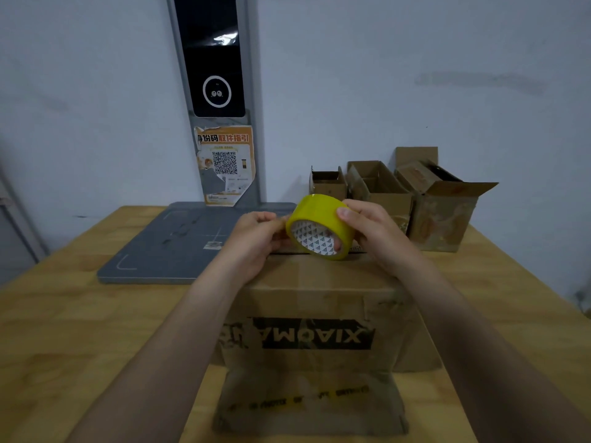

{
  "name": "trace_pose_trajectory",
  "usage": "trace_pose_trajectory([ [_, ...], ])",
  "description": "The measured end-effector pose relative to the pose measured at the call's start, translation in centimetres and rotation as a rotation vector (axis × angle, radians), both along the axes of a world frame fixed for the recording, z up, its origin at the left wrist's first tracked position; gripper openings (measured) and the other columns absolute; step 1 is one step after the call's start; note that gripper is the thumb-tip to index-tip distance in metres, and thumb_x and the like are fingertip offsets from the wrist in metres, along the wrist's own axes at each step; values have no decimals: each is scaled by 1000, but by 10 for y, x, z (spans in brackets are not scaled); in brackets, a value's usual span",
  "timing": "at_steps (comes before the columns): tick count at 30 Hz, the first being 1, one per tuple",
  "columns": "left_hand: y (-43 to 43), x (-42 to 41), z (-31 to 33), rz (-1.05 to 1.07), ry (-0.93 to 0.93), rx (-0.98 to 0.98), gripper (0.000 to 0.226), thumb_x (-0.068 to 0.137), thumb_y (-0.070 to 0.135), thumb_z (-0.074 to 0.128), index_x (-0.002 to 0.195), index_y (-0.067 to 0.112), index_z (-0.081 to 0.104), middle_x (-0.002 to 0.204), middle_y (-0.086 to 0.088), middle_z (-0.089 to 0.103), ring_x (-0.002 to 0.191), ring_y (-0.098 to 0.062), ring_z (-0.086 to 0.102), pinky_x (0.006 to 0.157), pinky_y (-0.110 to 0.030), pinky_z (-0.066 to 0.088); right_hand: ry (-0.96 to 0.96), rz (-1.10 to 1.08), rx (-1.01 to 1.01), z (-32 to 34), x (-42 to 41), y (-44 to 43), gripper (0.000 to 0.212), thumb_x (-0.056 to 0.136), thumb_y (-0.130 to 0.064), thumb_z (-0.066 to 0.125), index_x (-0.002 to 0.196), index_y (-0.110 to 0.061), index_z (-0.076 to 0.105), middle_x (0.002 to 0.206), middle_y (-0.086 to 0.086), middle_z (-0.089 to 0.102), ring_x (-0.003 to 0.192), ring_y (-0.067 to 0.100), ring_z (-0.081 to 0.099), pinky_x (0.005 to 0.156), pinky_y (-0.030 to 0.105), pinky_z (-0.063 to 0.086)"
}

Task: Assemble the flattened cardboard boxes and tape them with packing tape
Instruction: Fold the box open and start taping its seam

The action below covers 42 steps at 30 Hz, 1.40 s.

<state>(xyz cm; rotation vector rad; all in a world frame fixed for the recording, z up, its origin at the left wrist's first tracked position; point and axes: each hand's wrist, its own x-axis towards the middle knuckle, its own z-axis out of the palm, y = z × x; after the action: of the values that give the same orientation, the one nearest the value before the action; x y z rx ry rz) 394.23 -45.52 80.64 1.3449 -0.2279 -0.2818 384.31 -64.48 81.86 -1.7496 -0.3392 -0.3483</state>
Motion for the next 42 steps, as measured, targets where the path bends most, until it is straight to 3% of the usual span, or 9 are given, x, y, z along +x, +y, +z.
trace_pose_trajectory([
  [6,-6,5,-7,99,-28,76,41,87,8,81,115,10,51,92,-18,73,68,-23,73,74,-42,64,79,-202,92,2,9,0,45,101,-54,50,75,-22,68,66,2,63,71,21,66,76,34,56],
  [9,-9,7,-8,118,-10,70,41,85,7,82,107,16,49,88,-17,72,63,-24,74,66,-43,65,106,-245,-187,0,3,0,66,78,-86,53,114,-30,57,98,-6,66,86,1,66,82,26,55],
  [12,-12,7,-9,139,2,78,38,88,7,79,103,19,46,87,-17,72,58,-26,74,56,-38,62,160,-349,-414,-5,-2,5,69,73,-61,80,124,-34,40,105,-7,62,90,7,65,74,31,55],
  [16,-10,6,-9,168,-1,58,36,91,7,76,99,21,44,95,-19,71,63,-26,73,68,-44,65,67,-530,-508,-10,-1,14,22,101,-16,57,114,-25,41,83,7,57,67,21,58,57,39,42],
  [21,-5,1,-6,228,-35,-8,37,94,3,72,95,22,41,96,-20,67,64,-19,67,61,-32,60,53,-600,-567,1,-5,15,35,97,-3,52,119,-29,44,91,3,60,76,24,59,60,42,46],
  [24,10,7,-4,263,-36,-100,37,95,2,70,95,22,39,89,-16,67,54,-12,63,59,-30,60,50,-718,-573,4,-6,9,42,94,-3,53,125,-31,48,97,-1,62,84,25,60,70,43,49],
  [31,19,10,-3,252,-57,-57,30,96,4,68,97,19,42,103,-20,64,79,-22,67,63,-31,61,151,-778,-490,-13,-3,15,13,99,-14,57,102,-25,50,86,-1,57,81,24,59,65,40,47],
  [36,25,14,-4,297,-89,21,34,95,5,71,95,22,41,104,-16,61,77,-17,66,64,-30,63,28,-856,-619,-2,-11,13,21,96,-10,55,106,-26,47,82,-6,53,77,27,54,58,36,33],
  [42,50,21,-4,339,-92,12,28,96,7,70,108,14,45,100,-14,61,81,-19,65,65,-32,61,74,-940,-546,-5,-19,15,19,99,-15,56,114,-27,54,86,-5,58,80,25,56,62,35,40],
])
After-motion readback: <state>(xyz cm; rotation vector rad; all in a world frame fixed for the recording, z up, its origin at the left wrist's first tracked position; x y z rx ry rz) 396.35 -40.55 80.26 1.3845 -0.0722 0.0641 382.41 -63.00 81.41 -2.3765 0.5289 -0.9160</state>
